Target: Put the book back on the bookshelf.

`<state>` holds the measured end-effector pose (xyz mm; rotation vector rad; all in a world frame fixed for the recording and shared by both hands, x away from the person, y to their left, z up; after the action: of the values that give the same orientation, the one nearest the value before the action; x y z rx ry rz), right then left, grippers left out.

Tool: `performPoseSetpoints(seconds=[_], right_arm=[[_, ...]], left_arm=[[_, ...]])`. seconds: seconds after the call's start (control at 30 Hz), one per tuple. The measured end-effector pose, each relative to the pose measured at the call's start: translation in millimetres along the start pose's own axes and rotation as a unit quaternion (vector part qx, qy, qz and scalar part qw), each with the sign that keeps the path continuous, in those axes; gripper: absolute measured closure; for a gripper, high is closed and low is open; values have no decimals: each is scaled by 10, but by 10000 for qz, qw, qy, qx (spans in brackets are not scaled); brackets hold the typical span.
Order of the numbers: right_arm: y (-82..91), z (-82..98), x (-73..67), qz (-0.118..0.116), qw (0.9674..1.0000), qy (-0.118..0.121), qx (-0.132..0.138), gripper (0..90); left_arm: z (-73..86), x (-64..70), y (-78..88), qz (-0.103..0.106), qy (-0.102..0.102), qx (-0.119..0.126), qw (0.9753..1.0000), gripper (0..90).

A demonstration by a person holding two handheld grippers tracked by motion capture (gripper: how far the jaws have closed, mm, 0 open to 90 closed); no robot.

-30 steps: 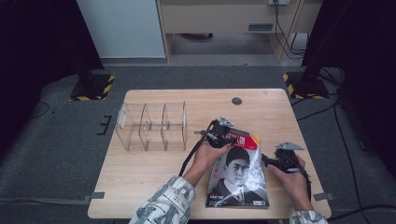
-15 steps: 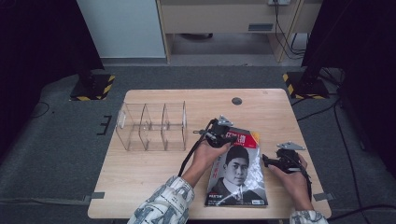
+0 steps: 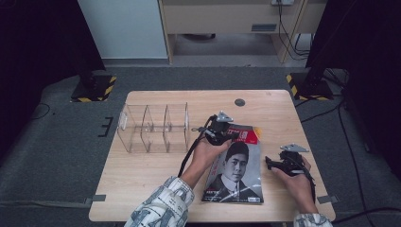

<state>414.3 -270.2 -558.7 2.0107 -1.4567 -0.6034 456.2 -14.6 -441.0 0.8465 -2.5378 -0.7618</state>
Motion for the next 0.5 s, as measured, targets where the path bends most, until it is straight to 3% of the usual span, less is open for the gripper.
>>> performPoseSetpoints(seconds=[0.5], right_arm=[[0, 1, -7, -5, 10000, 26, 6, 160]], left_arm=[[-122, -27, 222, -12, 37, 269, 9996, 865]])
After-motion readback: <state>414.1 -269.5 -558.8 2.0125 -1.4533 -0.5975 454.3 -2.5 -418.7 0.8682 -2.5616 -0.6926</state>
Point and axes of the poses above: each handheld gripper's, and its own axes: y roughly backward along the jaws, z roughly out of its underside, x roughly to its right, the point moved 3 cm from there along -y, roughly forward along the jaws, and after that the axes turned 2 degrees about -z, right-handed, at the moved point
